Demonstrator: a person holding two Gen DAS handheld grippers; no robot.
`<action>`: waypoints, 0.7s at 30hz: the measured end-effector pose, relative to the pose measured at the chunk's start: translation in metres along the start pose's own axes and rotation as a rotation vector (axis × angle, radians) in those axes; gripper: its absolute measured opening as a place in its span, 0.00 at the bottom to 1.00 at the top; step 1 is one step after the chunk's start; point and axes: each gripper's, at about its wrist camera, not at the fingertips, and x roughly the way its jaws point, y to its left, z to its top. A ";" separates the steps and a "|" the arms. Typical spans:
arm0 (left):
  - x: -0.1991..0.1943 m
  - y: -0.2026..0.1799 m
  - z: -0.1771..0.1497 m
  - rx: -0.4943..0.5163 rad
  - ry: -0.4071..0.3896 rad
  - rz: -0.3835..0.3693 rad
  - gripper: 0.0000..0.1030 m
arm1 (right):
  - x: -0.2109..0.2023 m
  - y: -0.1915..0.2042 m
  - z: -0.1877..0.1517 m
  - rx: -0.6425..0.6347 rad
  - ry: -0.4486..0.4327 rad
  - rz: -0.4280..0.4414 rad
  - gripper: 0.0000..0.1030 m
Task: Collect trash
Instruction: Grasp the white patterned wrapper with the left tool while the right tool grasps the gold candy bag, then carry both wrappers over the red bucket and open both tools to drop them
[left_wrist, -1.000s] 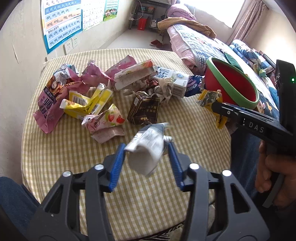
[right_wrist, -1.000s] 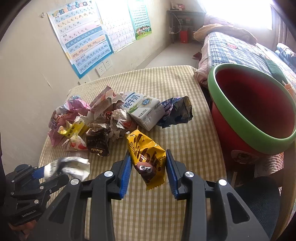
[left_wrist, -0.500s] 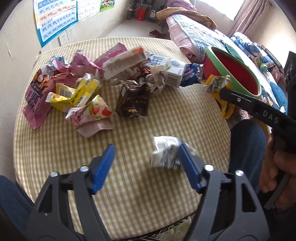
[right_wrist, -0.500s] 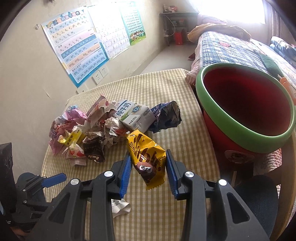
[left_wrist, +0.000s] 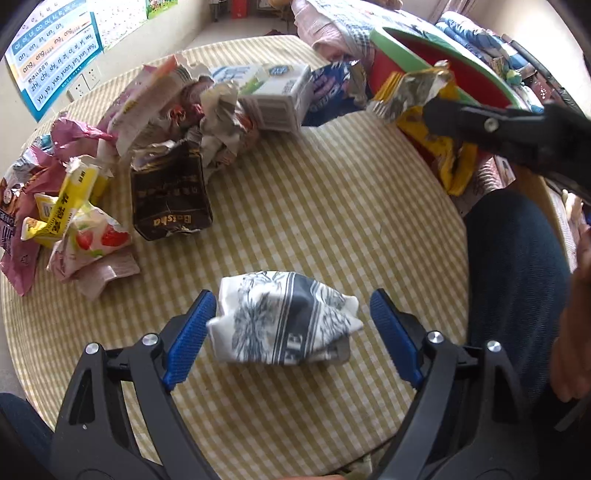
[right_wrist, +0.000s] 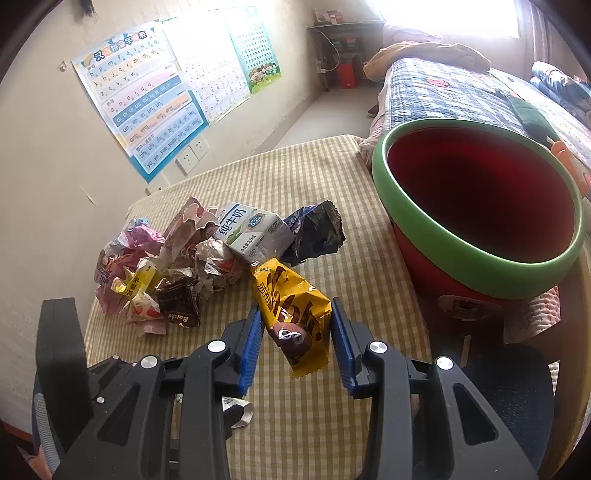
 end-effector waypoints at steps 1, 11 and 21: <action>0.002 0.000 0.000 -0.001 0.004 -0.002 0.73 | 0.000 -0.001 0.000 0.003 0.001 -0.001 0.34; -0.013 0.010 0.001 -0.028 -0.016 -0.010 0.69 | 0.004 -0.004 0.002 0.009 0.008 0.003 0.34; -0.061 0.008 0.028 -0.037 -0.127 -0.040 0.69 | -0.009 -0.011 0.016 0.013 -0.029 -0.015 0.34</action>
